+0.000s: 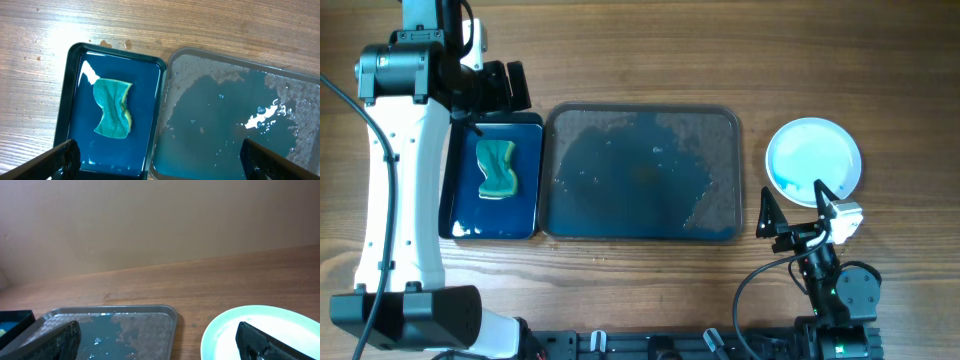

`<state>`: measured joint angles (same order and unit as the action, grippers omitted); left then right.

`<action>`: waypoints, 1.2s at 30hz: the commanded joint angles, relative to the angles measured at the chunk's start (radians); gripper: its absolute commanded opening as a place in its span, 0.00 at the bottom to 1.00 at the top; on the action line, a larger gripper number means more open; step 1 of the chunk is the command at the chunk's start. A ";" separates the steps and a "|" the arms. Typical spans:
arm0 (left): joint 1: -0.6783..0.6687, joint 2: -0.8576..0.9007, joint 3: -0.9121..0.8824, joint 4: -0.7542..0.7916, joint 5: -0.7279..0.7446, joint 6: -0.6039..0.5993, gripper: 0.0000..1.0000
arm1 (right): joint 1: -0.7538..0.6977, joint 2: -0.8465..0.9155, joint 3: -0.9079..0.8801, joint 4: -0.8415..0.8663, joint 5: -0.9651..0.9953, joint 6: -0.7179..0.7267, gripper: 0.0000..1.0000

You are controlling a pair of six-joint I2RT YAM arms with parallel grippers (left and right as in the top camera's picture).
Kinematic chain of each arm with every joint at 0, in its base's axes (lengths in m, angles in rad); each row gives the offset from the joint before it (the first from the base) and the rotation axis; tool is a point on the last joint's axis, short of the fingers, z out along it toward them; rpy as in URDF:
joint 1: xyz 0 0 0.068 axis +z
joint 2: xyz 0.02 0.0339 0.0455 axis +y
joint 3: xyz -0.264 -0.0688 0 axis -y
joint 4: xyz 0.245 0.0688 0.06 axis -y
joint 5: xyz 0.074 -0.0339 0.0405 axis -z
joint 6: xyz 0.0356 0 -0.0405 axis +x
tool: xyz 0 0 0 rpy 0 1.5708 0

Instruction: Clean dirty plates on tray and stack at the side

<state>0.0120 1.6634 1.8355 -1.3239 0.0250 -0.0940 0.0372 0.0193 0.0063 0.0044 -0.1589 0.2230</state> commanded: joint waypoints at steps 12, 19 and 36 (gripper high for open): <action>-0.005 0.005 0.003 0.003 0.008 0.001 1.00 | -0.002 -0.009 -0.001 0.006 0.005 0.016 1.00; -0.005 -0.130 -0.079 0.177 0.040 0.010 1.00 | -0.002 -0.009 -0.001 0.006 0.005 0.016 1.00; -0.033 -1.399 -1.672 1.325 0.115 -0.018 1.00 | -0.002 -0.009 -0.001 0.006 0.005 0.016 1.00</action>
<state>-0.0196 0.3405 0.2379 -0.0204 0.1406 -0.1028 0.0372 0.0181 0.0063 0.0067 -0.1558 0.2241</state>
